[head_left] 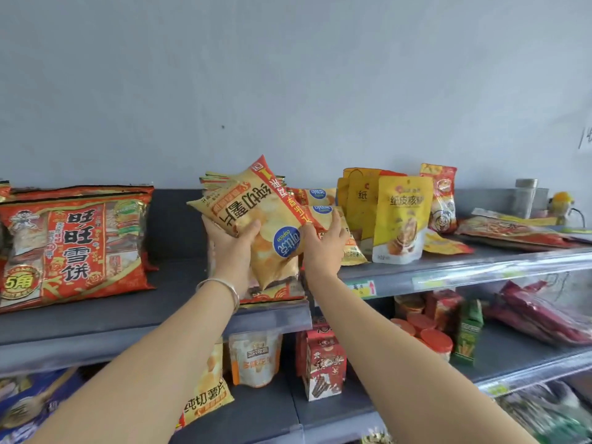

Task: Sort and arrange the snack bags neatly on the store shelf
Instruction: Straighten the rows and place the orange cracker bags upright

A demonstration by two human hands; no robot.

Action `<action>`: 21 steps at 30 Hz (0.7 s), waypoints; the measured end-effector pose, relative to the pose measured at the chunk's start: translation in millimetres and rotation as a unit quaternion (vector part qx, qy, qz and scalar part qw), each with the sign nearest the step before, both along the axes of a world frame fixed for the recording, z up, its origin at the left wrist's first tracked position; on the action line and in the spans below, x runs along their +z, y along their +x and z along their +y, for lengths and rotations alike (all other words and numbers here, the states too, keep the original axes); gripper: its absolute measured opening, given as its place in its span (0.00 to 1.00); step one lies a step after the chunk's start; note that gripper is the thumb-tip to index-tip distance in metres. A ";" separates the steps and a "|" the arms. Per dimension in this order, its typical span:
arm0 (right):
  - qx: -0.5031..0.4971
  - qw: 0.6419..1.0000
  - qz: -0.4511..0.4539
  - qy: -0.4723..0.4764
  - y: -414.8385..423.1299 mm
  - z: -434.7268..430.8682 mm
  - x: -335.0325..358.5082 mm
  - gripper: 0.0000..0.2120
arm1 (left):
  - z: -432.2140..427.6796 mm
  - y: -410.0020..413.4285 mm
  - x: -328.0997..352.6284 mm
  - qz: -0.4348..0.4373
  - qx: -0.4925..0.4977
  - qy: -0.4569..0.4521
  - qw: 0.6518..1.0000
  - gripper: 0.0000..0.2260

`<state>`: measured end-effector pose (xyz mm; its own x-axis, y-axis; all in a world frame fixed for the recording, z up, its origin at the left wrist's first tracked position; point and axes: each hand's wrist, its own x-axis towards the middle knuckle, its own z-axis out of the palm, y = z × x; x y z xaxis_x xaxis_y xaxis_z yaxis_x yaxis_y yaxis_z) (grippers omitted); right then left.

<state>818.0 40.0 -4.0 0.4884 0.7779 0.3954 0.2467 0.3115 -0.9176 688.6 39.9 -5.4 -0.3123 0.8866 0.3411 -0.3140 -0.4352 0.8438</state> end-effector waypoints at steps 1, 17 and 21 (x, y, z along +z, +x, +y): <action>-0.001 0.999 -0.047 -0.008 16.5 1.7 -1.3 0.31 | 1.3 13.7 -0.2 0.016 -0.001 0.009 1.000 0.40; 0.147 0.960 -0.222 -0.088 172.7 58.1 -18.8 0.31 | 49.3 159.5 -4.3 0.288 0.003 -0.003 0.958 0.34; 0.180 0.939 -0.257 -0.141 172.9 69.6 -30.1 0.40 | 53.3 162.1 -18.3 0.317 0.041 -0.022 0.947 0.35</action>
<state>990.9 109.6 -34.0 -0.0262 0.9652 0.2604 0.6049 0.2227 -0.7646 850.7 93.2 -23.7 -0.1247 0.8865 0.4456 0.2959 -0.3954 0.8695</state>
